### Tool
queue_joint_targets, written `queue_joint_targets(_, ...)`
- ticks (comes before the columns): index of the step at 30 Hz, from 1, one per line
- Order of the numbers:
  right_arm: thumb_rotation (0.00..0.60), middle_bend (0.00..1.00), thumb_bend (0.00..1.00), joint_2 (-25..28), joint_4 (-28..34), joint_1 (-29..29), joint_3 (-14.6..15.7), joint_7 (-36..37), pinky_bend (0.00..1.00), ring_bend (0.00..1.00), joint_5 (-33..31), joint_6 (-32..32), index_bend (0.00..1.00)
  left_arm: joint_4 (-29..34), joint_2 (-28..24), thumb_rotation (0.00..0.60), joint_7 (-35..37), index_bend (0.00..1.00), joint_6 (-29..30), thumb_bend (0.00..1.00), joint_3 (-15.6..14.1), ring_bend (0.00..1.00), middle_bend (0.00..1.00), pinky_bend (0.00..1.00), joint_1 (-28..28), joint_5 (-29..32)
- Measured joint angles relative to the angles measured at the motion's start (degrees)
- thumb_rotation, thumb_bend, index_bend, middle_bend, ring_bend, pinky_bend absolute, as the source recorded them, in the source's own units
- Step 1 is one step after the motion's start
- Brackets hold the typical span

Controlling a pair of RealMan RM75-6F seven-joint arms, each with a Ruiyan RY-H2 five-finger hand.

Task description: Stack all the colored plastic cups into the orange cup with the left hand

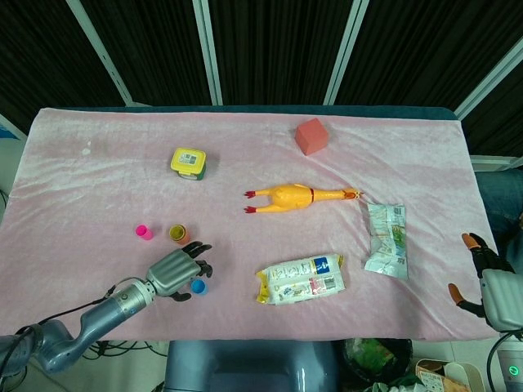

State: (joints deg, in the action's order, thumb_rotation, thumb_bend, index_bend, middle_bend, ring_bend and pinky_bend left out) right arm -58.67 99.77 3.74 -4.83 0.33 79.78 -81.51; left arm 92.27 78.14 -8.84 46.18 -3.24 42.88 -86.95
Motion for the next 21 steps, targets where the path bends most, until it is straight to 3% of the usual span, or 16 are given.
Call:
queue_joint_targets(12,0.6,0.06,0.26,0.12,0.04,0.03,0.0,0.26,0.21,0.16,-0.08,0.14,0.03,-1.39,1.33,0.6,0.65,0.53,0.13,0.36,0.01,0.07,0.52,0.09,0.29,-0.33)
queue_joint_targets(21,0.6,0.06,0.26,0.1,0.05,0.05,0.0,0.23,0.21,0.16,-0.09,0.17,0.03,0.66,-1.81,0.6,1.35,0.54,4.21,0.36,1.83,0.07,0.52,0.09,-0.48,-0.22)
